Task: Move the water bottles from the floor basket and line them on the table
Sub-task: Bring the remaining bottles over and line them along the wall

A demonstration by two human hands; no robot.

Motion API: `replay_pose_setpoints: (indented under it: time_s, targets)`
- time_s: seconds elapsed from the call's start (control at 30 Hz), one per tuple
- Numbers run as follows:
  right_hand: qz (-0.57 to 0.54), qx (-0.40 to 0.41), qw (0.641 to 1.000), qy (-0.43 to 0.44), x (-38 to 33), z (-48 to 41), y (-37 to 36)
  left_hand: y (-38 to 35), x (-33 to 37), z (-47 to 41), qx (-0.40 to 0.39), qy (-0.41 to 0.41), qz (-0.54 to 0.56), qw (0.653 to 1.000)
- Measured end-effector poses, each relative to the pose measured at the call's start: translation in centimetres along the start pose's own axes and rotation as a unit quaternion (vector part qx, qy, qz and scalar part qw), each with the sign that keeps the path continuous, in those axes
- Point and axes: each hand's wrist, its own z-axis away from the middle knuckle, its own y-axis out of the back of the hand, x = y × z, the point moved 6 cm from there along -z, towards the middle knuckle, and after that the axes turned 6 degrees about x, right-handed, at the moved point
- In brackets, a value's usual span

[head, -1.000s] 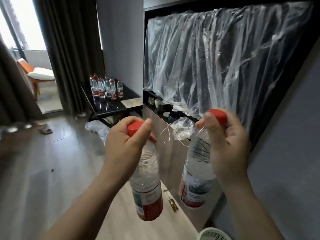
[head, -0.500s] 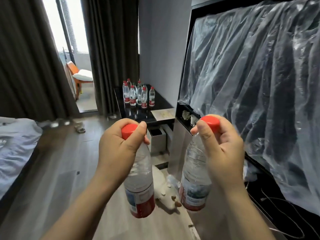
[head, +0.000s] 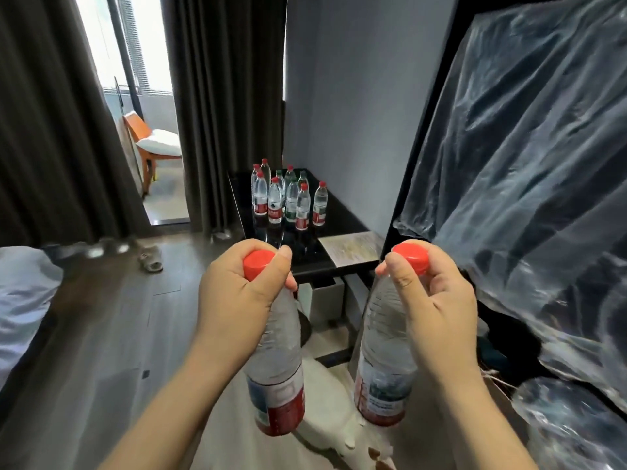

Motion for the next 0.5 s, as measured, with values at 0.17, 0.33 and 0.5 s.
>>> replay_pose_setpoints:
  time_s: [0.17,0.33,0.5]
  targets:
    - [-0.015,0.018,0.999,-0.034,3.4,-5.3,-8.0,0.8,-4.4,-9.8,-0.018,-0.008,-0.037,0.999]
    - [-0.008,-0.006,0.999,-0.045,7.3,-10.4,-15.5,0.8,-9.5,-18.3,-0.016,0.010,-0.049,0.999]
    - [-0.020,-0.017,0.998,-0.062,12.7,-16.5,-22.5,-0.6,-14.6,-26.7,-0.010,0.001,-0.073,0.997]
